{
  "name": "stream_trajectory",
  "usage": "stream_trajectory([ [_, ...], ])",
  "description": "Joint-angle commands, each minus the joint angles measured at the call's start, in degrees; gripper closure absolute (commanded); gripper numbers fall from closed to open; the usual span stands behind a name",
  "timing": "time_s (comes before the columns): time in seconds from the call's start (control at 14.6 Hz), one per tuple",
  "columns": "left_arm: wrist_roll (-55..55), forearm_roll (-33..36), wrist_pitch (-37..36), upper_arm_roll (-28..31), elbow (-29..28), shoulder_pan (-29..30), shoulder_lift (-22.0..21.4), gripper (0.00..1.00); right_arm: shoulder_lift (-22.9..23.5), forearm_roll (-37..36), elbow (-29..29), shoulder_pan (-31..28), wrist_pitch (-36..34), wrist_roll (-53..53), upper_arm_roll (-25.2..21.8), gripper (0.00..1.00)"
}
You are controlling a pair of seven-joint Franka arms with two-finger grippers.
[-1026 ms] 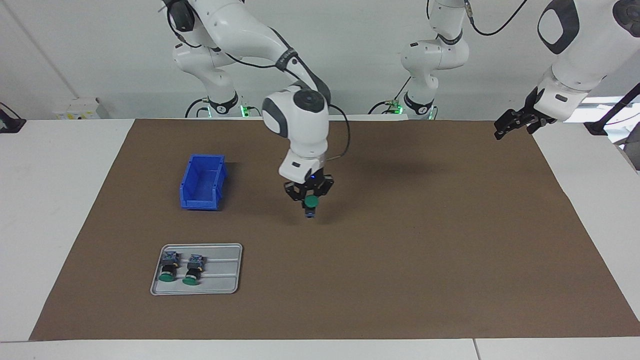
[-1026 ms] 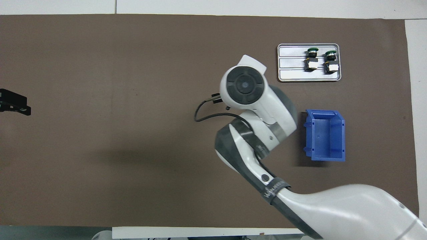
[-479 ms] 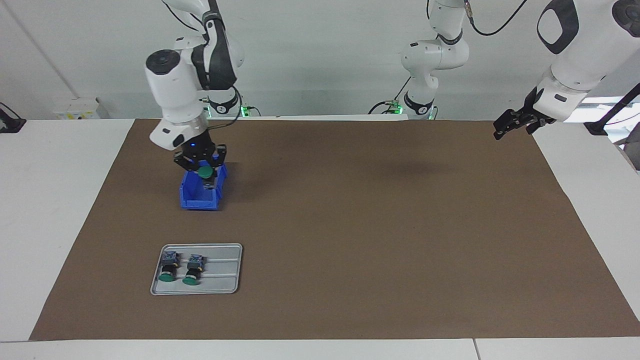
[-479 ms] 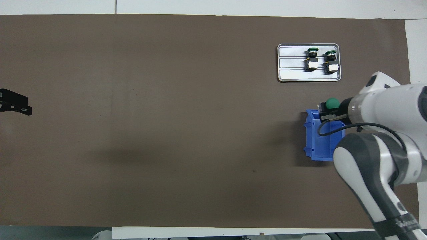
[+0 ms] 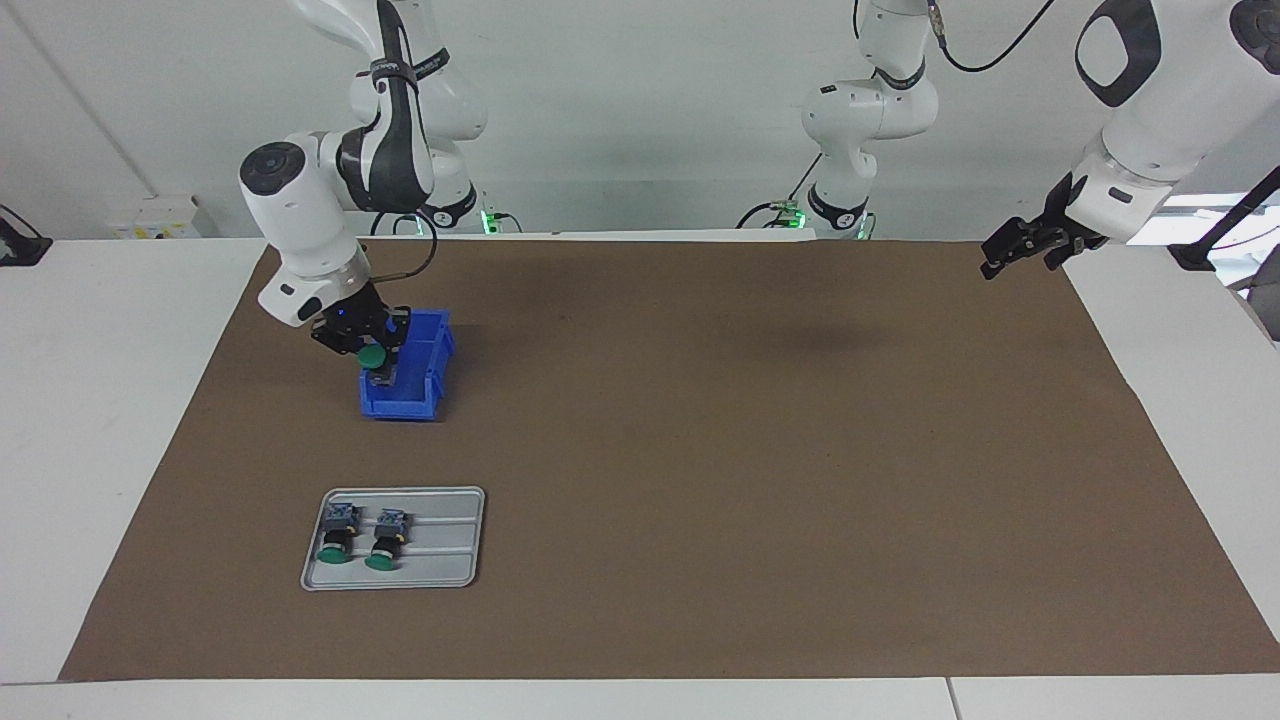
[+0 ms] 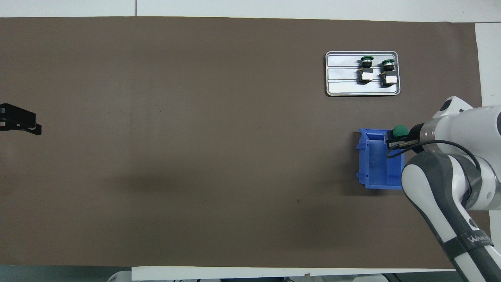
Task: Place and press button with both arms
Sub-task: 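Carry the green button into the blue bin with the right gripper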
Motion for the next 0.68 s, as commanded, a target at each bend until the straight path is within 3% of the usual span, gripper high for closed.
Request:
stream_trajectory([
  [0.0,0.2,-0.6,-0.2,0.1,-0.5,0.0,-0.8,0.0,-0.2,1.1,-2.6,-0.1,1.9,1.0,0.4,1.0],
  [0.14,0.2,-0.6,-0.3,0.1,-0.5,-0.4,-0.6,0.0,0.3,1.1,-5.0,0.4,6.6,1.2,0.4,1.0],
  [0.34,0.2,0.0,-0.6,0.6,-0.4,-0.4,-0.6,0.0,2.7,0.7,-5.2,0.2,7.9,1.3,0.4,0.99],
  [0.48,0.3,0.1,-0.6,0.6,-0.6,-0.5,-0.9,0.0,2.8,0.7,-5.2,0.3,7.7,1.5,0.4,0.86],
  [0.62,0.3,0.1,-0.7,0.5,-0.5,-0.4,-0.9,0.0,2.8,0.6,-5.2,0.4,7.7,1.6,0.4,0.64],
])
